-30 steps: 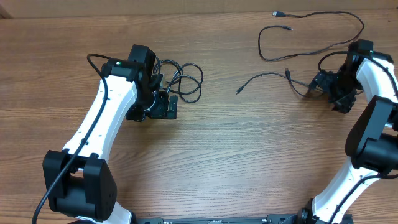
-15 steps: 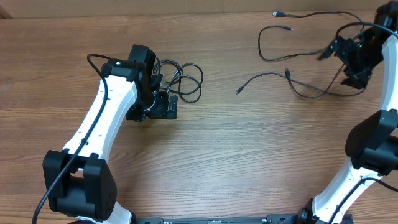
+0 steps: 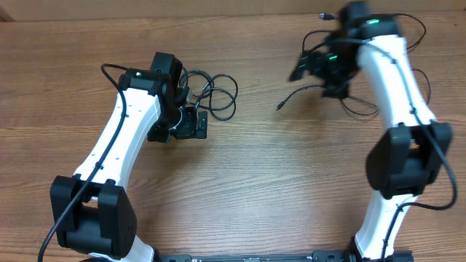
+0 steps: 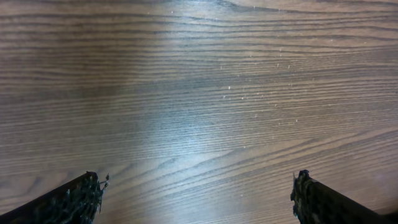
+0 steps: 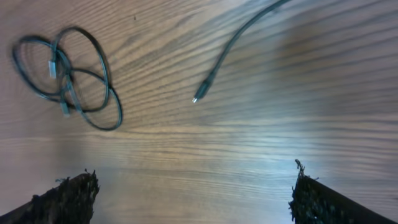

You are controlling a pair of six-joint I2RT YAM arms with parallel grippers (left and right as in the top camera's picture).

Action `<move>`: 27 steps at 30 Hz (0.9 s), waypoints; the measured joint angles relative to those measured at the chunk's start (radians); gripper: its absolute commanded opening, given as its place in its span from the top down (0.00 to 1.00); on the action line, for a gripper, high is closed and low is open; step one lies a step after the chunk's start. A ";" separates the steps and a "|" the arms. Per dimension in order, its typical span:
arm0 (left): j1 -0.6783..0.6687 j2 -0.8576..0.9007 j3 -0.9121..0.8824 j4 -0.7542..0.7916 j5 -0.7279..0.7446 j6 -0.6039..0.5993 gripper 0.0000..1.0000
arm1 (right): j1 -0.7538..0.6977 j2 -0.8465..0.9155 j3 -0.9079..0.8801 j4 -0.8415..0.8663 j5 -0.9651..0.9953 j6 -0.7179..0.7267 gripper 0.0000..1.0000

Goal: Untangle cables

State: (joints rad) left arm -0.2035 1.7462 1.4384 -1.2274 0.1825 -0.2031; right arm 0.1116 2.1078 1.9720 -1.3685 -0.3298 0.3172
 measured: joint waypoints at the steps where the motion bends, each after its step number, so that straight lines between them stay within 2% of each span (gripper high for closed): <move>1: 0.000 0.000 0.000 -0.003 0.000 -0.003 0.00 | 0.029 0.000 -0.021 0.023 0.025 0.023 0.00; 6: 0.000 0.000 0.000 -0.013 0.000 -0.007 0.00 | 0.129 0.000 -0.144 0.134 0.161 0.158 0.03; 14: 0.000 0.000 0.000 -0.013 0.000 -0.007 0.00 | 0.153 0.000 -0.302 0.337 0.256 0.304 0.10; 27: 0.000 0.000 0.000 -0.013 0.000 -0.007 0.00 | 0.153 0.000 -0.333 0.457 0.375 0.365 0.31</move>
State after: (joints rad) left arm -0.2035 1.7462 1.4384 -1.2407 0.1825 -0.2100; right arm 0.2646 2.1078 1.6394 -0.9112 0.0448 0.6819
